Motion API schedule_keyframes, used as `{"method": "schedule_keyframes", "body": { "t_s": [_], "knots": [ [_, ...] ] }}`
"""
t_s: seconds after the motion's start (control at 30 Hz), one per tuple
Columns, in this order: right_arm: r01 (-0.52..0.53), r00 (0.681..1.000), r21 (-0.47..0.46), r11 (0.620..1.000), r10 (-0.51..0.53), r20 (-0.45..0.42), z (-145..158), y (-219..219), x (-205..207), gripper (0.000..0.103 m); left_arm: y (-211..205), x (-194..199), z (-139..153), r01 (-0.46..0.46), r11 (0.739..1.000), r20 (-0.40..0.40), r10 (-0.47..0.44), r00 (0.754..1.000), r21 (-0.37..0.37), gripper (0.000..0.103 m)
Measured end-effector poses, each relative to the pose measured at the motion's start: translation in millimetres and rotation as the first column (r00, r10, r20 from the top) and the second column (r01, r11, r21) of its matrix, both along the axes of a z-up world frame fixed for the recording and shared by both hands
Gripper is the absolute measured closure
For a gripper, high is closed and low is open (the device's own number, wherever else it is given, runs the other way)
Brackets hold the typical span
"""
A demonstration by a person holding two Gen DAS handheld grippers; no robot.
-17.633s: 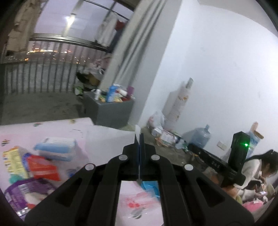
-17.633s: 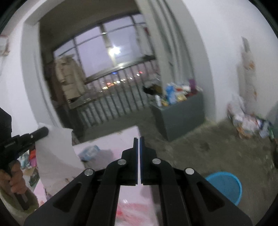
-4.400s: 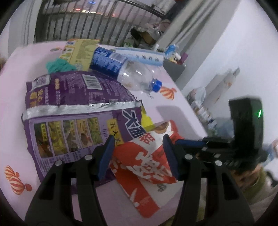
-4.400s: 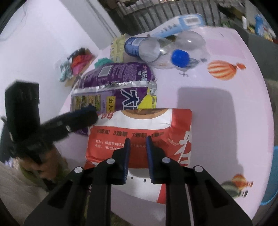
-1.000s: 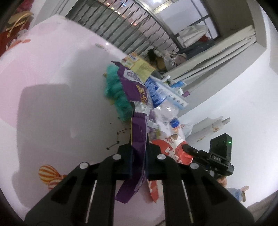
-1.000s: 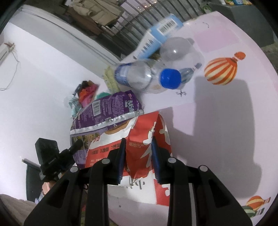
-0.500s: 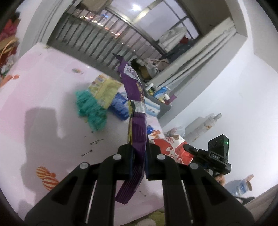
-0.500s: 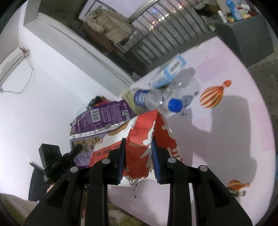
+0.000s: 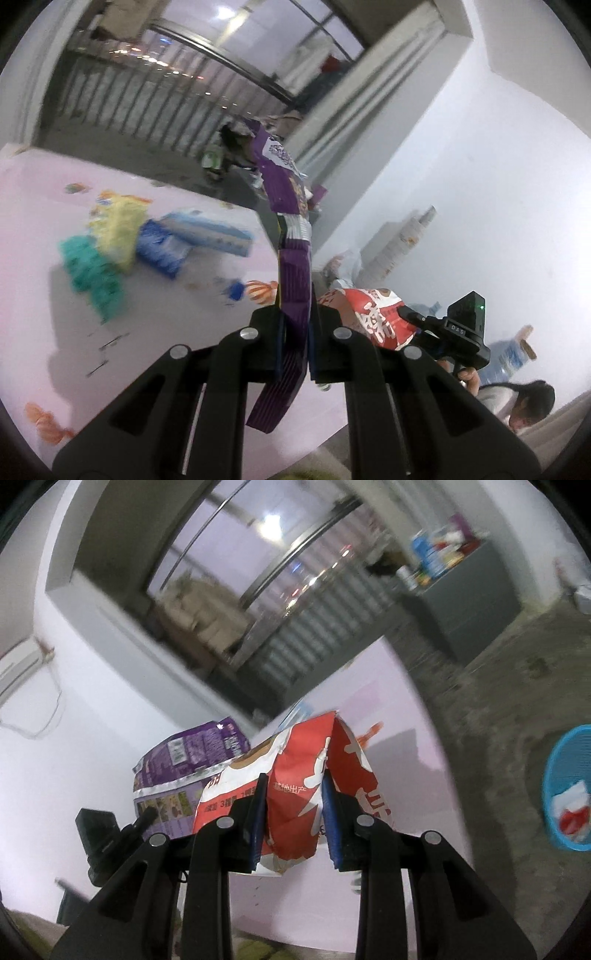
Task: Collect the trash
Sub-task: 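Carry the purple bag and paper bag in both grippers over the blue wastebasket, then open both grippers to drop the bags into the wastebasket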
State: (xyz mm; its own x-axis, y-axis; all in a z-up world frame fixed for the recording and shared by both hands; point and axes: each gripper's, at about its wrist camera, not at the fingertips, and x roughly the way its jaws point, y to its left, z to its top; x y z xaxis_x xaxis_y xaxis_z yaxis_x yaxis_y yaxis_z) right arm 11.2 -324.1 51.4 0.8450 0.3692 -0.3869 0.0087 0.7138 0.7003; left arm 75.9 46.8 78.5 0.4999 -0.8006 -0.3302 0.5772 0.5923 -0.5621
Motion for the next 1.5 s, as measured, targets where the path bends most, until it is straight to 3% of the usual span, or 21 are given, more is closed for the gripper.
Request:
{"method": "schedule_keyframes", "body": {
  "t_s": [0.23, 0.43, 0.53, 0.7, 0.83, 0.9, 1.07, 1.13, 1.23, 1.27, 1.3, 1.4, 1.5],
  "knots": [
    [0.263, 0.965, 0.016, 0.965, -0.263, -0.009, -2, -69, -57, 0.076, -96, 19, 5, 0.150, 0.986, -0.013, -0.149, 0.989, 0.073, 0.095],
    [0.482, 0.875, 0.038, 0.875, -0.478, -0.082, -24, -122, -100, 0.076, -198, 38, -13, 0.281, 0.947, -0.109, -0.266, 0.958, 0.155, 0.095],
    [0.583, 0.808, 0.055, 0.811, -0.570, -0.149, -46, -149, -116, 0.076, -246, 41, -27, 0.331, 0.920, -0.150, -0.305, 0.941, 0.210, 0.095],
    [0.709, 0.696, 0.120, 0.695, -0.665, -0.270, -94, -185, -128, 0.075, -338, 46, -59, 0.396, 0.851, -0.250, -0.323, 0.913, 0.345, 0.095],
    [0.797, 0.594, 0.147, 0.585, -0.718, -0.362, -138, -210, -130, 0.075, -406, 48, -91, 0.437, 0.788, -0.318, -0.320, 0.893, 0.433, 0.095],
    [0.834, 0.542, 0.149, 0.531, -0.740, -0.397, -157, -225, -128, 0.075, -445, 47, -114, 0.453, 0.743, -0.347, -0.310, 0.885, 0.492, 0.095],
    [0.893, 0.440, 0.134, 0.429, -0.772, -0.459, -192, -253, -121, 0.075, -518, 46, -164, 0.519, 0.672, -0.452, -0.295, 0.842, 0.528, 0.095],
    [0.912, 0.398, 0.112, 0.395, -0.783, -0.478, -202, -263, -115, 0.074, -540, 45, -183, 0.524, 0.650, -0.456, -0.291, 0.841, 0.550, 0.093],
    [0.918, 0.385, 0.115, 0.381, -0.780, -0.493, -225, -276, -101, 0.074, -569, 44, -210, 0.536, 0.641, -0.474, -0.289, 0.832, 0.549, 0.083],
    [0.918, 0.384, 0.116, 0.380, -0.772, -0.507, -236, -280, -95, 0.068, -570, 43, -216, 0.542, 0.637, -0.483, -0.288, 0.827, 0.548, 0.069],
    [0.915, 0.385, 0.111, 0.387, -0.761, -0.523, -244, -282, -91, 0.056, -572, 42, -223, 0.546, 0.627, -0.492, -0.282, 0.824, 0.556, 0.056],
    [0.912, 0.368, 0.095, 0.398, -0.698, -0.614, -275, -283, -80, 0.052, -570, 48, -231, 0.526, 0.620, -0.491, -0.248, 0.835, 0.582, 0.045],
    [0.912, 0.378, 0.133, 0.389, -0.667, -0.642, -292, -274, -83, 0.051, -565, 56, -232, 0.516, 0.641, -0.498, -0.232, 0.835, 0.568, 0.037]
  ]
}}
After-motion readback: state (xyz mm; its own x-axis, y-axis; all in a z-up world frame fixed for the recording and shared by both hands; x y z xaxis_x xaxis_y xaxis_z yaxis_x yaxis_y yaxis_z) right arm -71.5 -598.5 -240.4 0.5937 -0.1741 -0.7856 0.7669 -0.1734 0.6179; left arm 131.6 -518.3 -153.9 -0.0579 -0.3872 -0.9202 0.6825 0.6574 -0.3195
